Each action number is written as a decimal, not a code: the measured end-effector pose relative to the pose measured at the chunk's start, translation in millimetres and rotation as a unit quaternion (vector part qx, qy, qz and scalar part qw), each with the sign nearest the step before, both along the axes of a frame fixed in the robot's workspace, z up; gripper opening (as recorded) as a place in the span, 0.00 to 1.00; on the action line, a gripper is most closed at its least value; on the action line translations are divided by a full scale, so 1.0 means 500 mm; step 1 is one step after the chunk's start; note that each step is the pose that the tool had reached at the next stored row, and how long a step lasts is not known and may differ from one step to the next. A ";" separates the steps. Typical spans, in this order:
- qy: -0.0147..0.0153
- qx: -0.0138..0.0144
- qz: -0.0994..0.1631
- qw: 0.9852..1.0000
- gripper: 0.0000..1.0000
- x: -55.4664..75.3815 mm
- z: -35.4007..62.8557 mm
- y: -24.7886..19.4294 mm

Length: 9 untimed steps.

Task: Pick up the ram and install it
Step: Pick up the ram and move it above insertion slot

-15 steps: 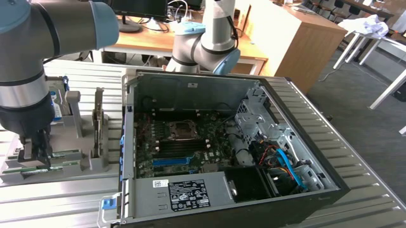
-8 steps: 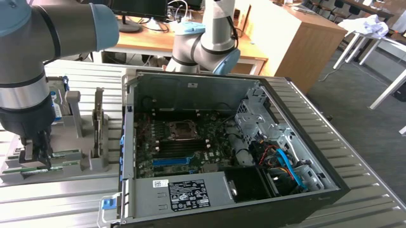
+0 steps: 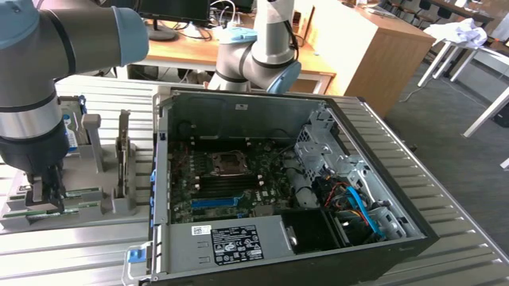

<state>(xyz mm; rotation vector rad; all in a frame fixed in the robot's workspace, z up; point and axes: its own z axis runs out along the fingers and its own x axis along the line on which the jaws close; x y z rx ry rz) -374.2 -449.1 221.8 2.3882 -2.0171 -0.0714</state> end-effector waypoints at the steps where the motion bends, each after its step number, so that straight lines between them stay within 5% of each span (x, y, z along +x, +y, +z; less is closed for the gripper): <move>1: 0.000 0.000 0.000 1.000 0.41 -0.001 -0.001 0.0001; 9: 0.000 0.000 0.000 1.000 0.41 -0.003 -0.012 0.0001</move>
